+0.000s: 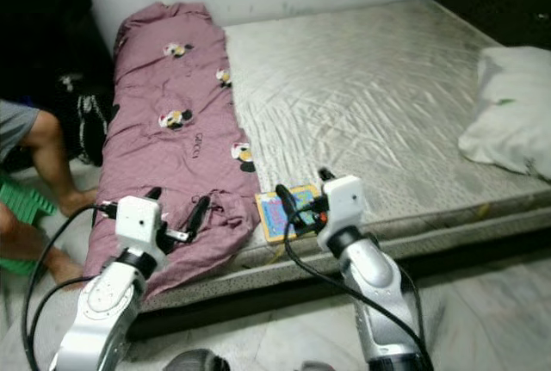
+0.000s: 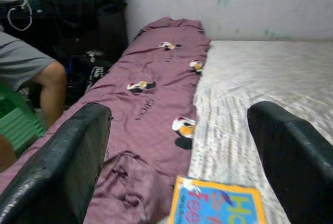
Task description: Clean up the room
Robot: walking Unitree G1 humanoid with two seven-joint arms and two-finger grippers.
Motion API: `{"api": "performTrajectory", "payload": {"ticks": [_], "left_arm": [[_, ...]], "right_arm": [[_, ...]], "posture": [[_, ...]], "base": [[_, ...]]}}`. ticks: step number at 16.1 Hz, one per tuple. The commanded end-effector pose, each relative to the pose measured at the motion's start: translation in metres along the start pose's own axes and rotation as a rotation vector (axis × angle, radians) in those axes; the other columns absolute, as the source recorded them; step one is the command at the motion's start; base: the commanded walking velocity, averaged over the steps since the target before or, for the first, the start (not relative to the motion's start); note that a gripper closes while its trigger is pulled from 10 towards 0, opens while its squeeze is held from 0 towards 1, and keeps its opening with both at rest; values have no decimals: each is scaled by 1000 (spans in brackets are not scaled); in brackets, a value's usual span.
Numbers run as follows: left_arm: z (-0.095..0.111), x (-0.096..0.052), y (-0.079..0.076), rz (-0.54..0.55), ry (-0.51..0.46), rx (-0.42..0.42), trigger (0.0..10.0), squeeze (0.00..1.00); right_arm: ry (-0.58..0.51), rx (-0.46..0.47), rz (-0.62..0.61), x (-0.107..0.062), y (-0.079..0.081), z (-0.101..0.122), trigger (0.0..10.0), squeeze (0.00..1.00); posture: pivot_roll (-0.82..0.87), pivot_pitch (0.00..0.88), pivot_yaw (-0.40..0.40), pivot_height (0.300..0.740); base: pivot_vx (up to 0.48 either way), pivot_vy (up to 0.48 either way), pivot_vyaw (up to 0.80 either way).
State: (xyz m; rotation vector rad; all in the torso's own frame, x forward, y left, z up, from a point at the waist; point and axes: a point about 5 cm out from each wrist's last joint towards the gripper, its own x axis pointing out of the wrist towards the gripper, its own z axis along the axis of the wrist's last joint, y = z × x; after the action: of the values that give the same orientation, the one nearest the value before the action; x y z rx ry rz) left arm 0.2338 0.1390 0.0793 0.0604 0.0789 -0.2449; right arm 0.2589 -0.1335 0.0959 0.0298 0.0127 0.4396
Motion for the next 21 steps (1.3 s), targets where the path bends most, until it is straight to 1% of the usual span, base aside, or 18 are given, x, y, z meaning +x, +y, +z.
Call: {"api": "performTrajectory", "payload": {"ticks": [1, 3, 6, 11, 13, 21], "left_arm": [[1, 1, 5, 21, 2, 17, 10000, 0], [0, 1, 5, 29, 11, 21, 10000, 0], [1, 2, 4, 21, 6, 21, 10000, 0], [1, 3, 4, 24, 4, 24, 10000, 0], [3, 3, 3, 8, -13, 13, 10000, 0], [3, 4, 2, -6, -15, 12, 10000, 0]], "right_arm": [[-13, -15, 24, 4, 4, 3, 10000, 0], [-14, -17, 29, 4, 6, 3, 10000, 0], [-12, -19, 34, 4, 6, 2, 10000, 0], [-11, -22, 32, 5, 4, 2, 10000, 0], [-10, -12, 27, 6, 6, 1, 10000, 0], [-22, -7, 16, 7, 5, 2, 10000, 0]], "posture": [[-53, 59, 27, 740], [-53, 58, 26, 740], [-55, 55, 24, 740], [-54, 53, 24, 740], [-53, 52, 24, 740], [-52, 48, 26, 740]], "base": [[0, 0, 0], [0, 0, 0], [0, 0, 696], [0, 0, 0], [0, 0, 0], [308, 0, 0]]}}
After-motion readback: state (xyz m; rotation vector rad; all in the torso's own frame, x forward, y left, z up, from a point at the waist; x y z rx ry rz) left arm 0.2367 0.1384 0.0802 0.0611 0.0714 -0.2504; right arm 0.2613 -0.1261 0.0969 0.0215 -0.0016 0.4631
